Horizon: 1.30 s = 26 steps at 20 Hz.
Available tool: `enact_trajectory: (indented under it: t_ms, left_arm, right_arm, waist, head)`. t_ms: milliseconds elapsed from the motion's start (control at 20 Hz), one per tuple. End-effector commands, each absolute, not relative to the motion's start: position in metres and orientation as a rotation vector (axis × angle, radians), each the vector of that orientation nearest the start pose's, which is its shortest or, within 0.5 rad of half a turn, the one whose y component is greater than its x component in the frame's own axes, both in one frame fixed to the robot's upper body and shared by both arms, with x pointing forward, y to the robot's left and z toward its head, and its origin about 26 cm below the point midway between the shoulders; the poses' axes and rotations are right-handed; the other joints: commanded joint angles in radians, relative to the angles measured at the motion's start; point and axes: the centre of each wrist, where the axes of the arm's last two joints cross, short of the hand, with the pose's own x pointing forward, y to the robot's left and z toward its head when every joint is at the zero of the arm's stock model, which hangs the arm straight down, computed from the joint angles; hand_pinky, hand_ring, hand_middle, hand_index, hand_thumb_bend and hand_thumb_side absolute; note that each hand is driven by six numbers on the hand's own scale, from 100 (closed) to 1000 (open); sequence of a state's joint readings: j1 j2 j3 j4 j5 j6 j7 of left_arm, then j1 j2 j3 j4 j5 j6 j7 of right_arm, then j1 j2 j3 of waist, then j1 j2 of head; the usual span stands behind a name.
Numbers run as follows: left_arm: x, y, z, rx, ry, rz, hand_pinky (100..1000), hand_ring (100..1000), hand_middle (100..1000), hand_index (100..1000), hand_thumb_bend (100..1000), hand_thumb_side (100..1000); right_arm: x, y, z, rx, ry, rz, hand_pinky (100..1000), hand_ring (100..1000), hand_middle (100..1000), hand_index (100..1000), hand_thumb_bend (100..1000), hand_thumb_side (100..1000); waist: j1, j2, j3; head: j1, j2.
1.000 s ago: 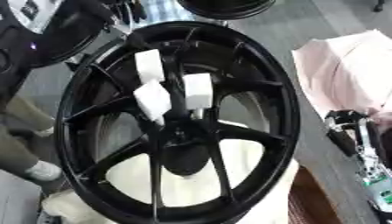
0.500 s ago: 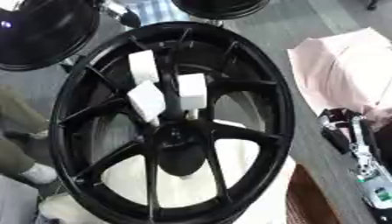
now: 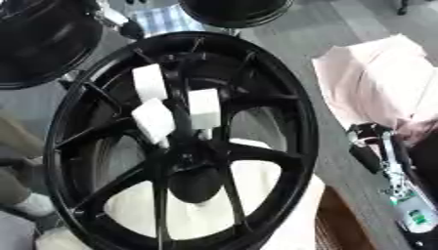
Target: Pull the pin out of the wheel hub.
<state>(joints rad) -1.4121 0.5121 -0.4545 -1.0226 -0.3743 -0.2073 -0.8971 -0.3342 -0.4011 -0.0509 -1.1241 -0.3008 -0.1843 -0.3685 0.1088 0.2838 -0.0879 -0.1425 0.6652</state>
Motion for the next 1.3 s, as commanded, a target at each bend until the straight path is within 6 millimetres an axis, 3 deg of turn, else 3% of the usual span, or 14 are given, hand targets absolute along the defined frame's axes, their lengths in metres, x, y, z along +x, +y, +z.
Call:
enact_trajectory:
  t_ms: [50,200,650,1300]
  left_arm:
    - [0.448,0.171,0.408,0.572,-1.466,-2.063,802,759,740,846,662,585]
    - [0.445,0.17,0.403,0.582,-1.44,-2.068,799,758,739,844,695,549]
    - [0.438,0.159,0.392,0.562,-1.401,-2.089,796,758,739,839,674,567]
    - [0.435,0.151,0.38,0.642,-1.346,-2.042,774,733,702,814,596,538]
  right_arm:
    - [0.358,-0.376,0.026,-0.441,-1.689,-0.294,673,677,492,643,100,592]
    - [0.359,-0.376,0.026,-0.441,-1.69,-0.293,673,676,492,643,100,593]
    - [0.359,-0.375,0.027,-0.441,-1.692,-0.291,673,677,492,643,100,592]
    - [0.36,-0.375,0.029,-0.44,-1.693,-0.29,673,677,492,643,100,592]
  waist:
    - [-0.005,-0.025,-0.001]
    - [-0.004,-0.024,-0.002]
    - [-0.003,-0.023,-0.006]
    - [-0.003,-0.021,-0.01]
  head:
    - [-0.001,-0.011]
    - [0.0,-0.009]
    - [0.0,-0.007]
    - [0.007,0.0]
